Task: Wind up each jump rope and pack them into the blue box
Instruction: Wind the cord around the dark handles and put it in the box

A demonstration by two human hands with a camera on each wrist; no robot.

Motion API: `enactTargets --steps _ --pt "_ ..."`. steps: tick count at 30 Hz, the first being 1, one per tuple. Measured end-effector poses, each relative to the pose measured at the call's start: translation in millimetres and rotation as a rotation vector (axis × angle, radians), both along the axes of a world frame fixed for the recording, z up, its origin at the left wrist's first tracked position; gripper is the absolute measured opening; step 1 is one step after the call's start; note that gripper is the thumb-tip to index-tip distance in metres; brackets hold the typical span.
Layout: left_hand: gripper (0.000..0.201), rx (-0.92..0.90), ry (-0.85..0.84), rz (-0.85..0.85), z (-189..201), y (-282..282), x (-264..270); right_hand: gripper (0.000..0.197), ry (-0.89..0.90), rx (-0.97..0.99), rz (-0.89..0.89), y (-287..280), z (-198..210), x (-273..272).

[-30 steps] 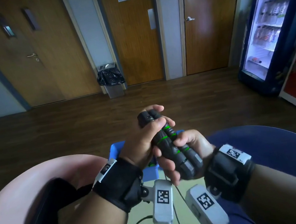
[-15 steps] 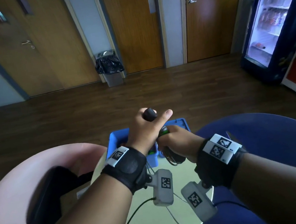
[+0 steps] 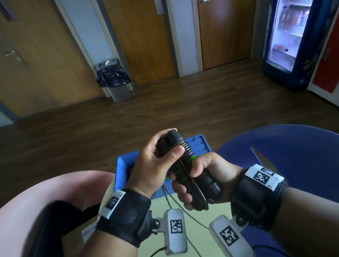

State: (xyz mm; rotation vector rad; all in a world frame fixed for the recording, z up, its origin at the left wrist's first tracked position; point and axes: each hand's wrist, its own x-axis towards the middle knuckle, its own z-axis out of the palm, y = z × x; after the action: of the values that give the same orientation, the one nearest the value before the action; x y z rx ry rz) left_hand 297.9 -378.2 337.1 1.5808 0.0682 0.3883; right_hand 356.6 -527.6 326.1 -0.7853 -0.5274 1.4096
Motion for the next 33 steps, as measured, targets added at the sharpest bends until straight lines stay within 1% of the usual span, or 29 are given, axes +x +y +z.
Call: enactTargets --steps 3,6,7,9,11,12,13,15,17,18,19,20,21,23,25,26,28,30,32,33 --pt "0.049 -0.043 -0.007 -0.027 2 0 -1 0.039 0.084 0.097 0.026 5 0 -3" --pt "0.049 -0.019 -0.007 0.014 4 -1 1 0.038 0.158 0.128 0.037 9 0 -4" --pt "0.046 -0.011 -0.002 0.043 2 0 3 0.037 0.143 0.098 0.026 9 1 -4" --pt "0.044 -0.016 0.009 0.101 -2 3 6 0.04 0.039 -0.048 -0.024 10 1 2" --pt "0.042 0.022 -0.008 0.181 -6 8 7 0.051 -0.123 -0.25 -0.128 11 4 7" --pt "0.039 0.064 -0.012 0.215 -6 10 7 0.056 -0.238 -0.344 -0.195 12 7 9" --pt "0.035 0.111 -0.004 0.242 -6 12 8 0.058 -0.391 -0.42 -0.243 13 11 9" --pt "0.029 0.21 0.04 0.297 -7 13 11 0.057 -0.778 -0.529 -0.261 16 19 7" --pt "0.031 0.336 0.076 0.362 -6 8 15 0.054 -1.145 -0.662 -0.284 19 19 6" --pt "0.033 0.37 0.082 0.38 -4 5 17 0.052 -1.254 -0.713 -0.312 21 19 6" --pt "0.035 0.376 0.077 0.388 -3 3 19 0.049 -1.292 -0.717 -0.345 23 20 7" --pt "0.035 0.365 0.069 0.394 -1 0 19 0.043 -1.272 -0.693 -0.37 23 19 8" --pt "0.034 0.337 0.058 0.393 2 -2 19 0.034 -1.193 -0.64 -0.394 23 20 9" --pt "0.037 0.27 0.006 0.356 6 -2 17 0.02 -0.964 -0.532 -0.409 20 24 10" --pt "0.042 0.197 -0.037 0.261 11 -1 13 0.019 -0.755 -0.475 -0.387 14 30 8" --pt "0.042 0.164 -0.052 0.208 13 1 12 0.018 -0.68 -0.448 -0.373 10 32 6" --pt "0.041 0.095 -0.068 0.11 16 4 10 0.014 -0.558 -0.391 -0.354 8 33 3" --pt "0.049 0.007 -0.076 0.038 16 9 9 0.017 -0.453 -0.327 -0.353 8 32 0" --pt "0.058 -0.059 -0.075 0.014 12 13 10 0.019 -0.369 -0.273 -0.354 9 29 -3" --pt "0.059 -0.078 -0.075 0.01 11 13 9 0.019 -0.328 -0.253 -0.346 10 28 -4"
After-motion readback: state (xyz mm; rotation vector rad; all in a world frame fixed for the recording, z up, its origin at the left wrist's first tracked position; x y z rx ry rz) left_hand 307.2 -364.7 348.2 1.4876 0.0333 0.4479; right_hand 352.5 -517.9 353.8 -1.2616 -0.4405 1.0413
